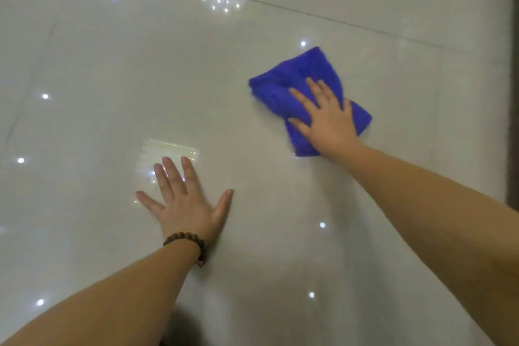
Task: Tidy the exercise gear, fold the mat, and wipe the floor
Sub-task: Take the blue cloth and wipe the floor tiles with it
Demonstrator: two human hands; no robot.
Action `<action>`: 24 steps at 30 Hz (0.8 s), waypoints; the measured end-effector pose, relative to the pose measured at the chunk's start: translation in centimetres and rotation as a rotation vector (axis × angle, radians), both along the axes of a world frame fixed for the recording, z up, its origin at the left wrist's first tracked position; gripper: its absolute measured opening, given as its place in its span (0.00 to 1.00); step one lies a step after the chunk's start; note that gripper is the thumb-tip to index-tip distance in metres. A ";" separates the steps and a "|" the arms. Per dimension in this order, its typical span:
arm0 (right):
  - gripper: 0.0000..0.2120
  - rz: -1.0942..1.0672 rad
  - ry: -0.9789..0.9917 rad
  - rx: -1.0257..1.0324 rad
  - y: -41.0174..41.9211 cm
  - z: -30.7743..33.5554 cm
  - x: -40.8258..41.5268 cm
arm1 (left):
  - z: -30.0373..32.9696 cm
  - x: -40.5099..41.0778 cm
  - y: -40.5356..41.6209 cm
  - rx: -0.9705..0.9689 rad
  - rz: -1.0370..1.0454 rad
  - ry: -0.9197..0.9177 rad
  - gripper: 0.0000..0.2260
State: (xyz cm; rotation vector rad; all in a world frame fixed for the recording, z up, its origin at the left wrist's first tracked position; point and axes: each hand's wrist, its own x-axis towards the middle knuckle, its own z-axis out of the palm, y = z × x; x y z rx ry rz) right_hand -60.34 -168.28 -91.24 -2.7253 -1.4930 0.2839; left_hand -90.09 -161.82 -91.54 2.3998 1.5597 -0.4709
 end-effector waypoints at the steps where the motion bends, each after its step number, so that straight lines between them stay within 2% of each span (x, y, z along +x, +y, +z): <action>1: 0.29 -0.243 0.021 -0.031 -3.1 0.2 3.8 | 0.0 0.0 0.0 0.009 -0.001 -0.002 0.46; 4: 0.31 -0.854 0.076 -0.072 -11.5 1.7 10.2 | 0.0 0.0 -0.1 0.014 0.002 0.002 0.46; 6: 0.30 -1.063 0.081 -0.060 -12.0 1.5 9.2 | 0.1 0.0 -0.1 0.010 -0.001 0.010 0.46; 7: 0.30 -1.076 0.047 -0.030 -10.7 1.1 7.3 | 0.1 0.0 -0.1 0.012 -0.003 0.010 0.46; 8: 0.29 -1.002 0.013 0.005 -8.8 0.7 4.9 | 0.1 0.0 -0.1 0.015 -0.003 0.006 0.46; 9: 0.29 -0.846 -0.012 0.038 -6.6 0.3 1.9 | 0.1 0.0 -0.1 0.017 -0.004 0.005 0.46; 12: 0.29 -0.190 -0.051 0.046 -1.9 -0.6 -8.6 | 0.0 0.0 -0.1 0.021 -0.009 0.012 0.46; 14: 0.28 0.069 -0.028 0.030 -1.7 -0.5 -10.5 | 0.0 -0.1 -0.1 0.020 -0.006 -0.002 0.46; 16: 0.28 0.036 -0.005 0.045 -2.7 -0.3 -6.2 | 0.1 -0.1 -0.1 0.021 -0.002 -0.009 0.46; 18: 0.28 -0.248 -0.046 0.041 -4.7 -0.4 0.5 | 0.2 0.0 -0.2 0.013 -0.011 -0.009 0.46; 20: 0.29 -0.522 0.043 -0.031 -7.3 0.4 6.2 | 0.2 0.0 -0.2 0.016 -0.014 -0.015 0.46; 22: 0.30 -0.604 0.099 -0.049 -9.1 1.0 7.3 | 0.2 -0.1 -0.1 0.012 -0.012 -0.016 0.46; 24: 0.30 -0.579 0.047 -0.048 -11.0 0.7 3.3 | 0.2 -0.3 -0.1 0.006 -0.014 -0.016 0.45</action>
